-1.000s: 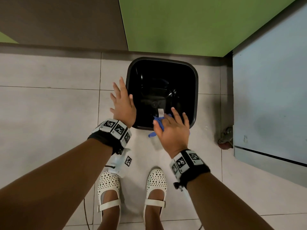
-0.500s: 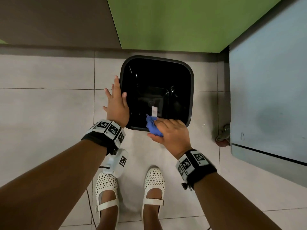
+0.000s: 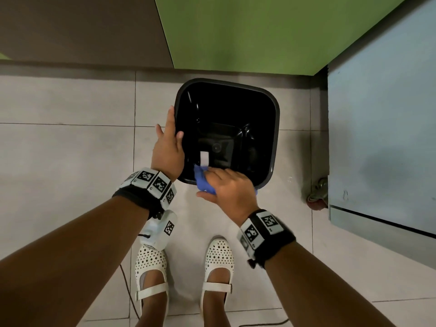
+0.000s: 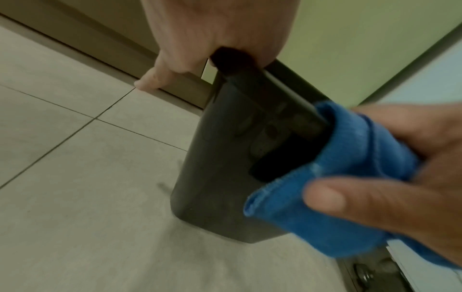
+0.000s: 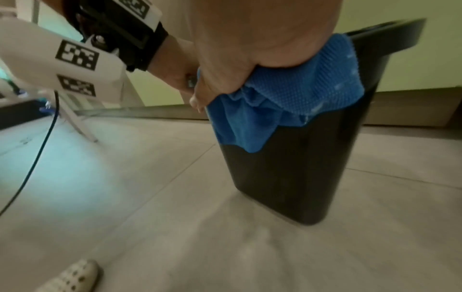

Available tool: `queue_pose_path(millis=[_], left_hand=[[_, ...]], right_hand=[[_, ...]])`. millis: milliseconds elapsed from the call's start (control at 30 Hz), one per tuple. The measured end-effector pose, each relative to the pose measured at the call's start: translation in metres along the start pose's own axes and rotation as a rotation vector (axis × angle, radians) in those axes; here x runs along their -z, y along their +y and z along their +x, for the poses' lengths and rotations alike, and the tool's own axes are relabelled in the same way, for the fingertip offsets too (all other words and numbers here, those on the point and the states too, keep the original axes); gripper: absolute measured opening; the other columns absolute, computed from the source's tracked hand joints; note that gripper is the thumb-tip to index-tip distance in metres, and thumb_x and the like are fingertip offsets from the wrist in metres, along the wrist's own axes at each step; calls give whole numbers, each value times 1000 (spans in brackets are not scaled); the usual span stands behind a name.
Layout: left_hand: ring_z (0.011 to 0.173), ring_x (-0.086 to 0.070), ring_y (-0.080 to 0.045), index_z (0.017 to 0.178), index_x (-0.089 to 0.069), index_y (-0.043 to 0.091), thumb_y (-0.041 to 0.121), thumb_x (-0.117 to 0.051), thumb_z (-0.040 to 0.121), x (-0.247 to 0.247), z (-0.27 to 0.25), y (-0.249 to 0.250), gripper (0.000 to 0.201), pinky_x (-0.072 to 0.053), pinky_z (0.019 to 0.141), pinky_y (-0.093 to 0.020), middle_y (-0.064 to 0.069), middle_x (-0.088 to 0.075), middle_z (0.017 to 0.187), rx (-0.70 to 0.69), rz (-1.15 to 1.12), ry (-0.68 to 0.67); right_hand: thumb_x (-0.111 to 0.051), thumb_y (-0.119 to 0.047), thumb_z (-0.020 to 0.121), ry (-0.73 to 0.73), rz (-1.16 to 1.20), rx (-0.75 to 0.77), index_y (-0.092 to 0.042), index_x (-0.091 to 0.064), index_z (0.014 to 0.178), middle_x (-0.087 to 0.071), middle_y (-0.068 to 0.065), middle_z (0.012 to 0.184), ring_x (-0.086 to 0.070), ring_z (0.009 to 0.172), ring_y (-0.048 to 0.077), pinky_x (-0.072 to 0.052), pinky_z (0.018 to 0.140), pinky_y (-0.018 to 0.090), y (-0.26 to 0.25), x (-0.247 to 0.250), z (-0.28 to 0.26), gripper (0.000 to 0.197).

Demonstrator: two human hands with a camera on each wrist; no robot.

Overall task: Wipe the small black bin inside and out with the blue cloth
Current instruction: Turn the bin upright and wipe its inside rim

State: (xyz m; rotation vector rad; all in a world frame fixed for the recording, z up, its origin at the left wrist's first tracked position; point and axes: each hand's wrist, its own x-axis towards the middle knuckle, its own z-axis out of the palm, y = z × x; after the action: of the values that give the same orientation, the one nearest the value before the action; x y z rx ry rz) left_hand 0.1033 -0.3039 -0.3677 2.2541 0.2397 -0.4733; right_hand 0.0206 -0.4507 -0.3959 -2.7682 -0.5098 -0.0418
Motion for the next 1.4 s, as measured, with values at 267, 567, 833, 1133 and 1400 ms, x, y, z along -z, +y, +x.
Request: queue_pose_path(millis=[267,567,833,1133,1400], left_hand=[[142,-19,-45,150,-3,30,22,-27,101,13,31,8,55,-22,107,-69,-23,-20,155,-74,158,-105],[143,-24,-33,149,10,15,44,-61,81,12,25,-6,102,-25,113,-57,-14,-21,156,183,-158,148],[136,-39,-29,148,5,2,7,-50,92,3,33,3,78,-31,113,-36,-20,-37,148,187,-253,145],[134,-38,-35,146,-4,3,9,-54,89,6,58,2,76,-31,113,-48,-24,-28,148,55,-156,-54],[136,-37,-34,147,14,7,22,-62,86,-10,33,12,100,-33,112,-47,-18,-32,151,198,-264,78]], right_hand=[[-49,-63,78,-100,-129,35,-19,-67,82,-70,-8,75,-67,67,16,-51,83,31,42,20,-23,47],[-47,-57,77,-20,-108,-340,-13,-73,88,-75,5,88,-71,68,21,-54,59,26,-45,-11,33,53],[-60,-59,76,-57,-115,-194,-13,-60,124,-73,4,106,-69,99,21,-48,95,45,-33,-5,35,67],[-80,-44,60,-82,-154,181,-21,-73,82,-73,-4,83,-70,76,16,-49,93,35,53,18,16,33],[-83,-48,55,-88,-86,61,-19,-70,108,-75,-1,86,-68,61,22,-55,57,26,21,0,27,61]])
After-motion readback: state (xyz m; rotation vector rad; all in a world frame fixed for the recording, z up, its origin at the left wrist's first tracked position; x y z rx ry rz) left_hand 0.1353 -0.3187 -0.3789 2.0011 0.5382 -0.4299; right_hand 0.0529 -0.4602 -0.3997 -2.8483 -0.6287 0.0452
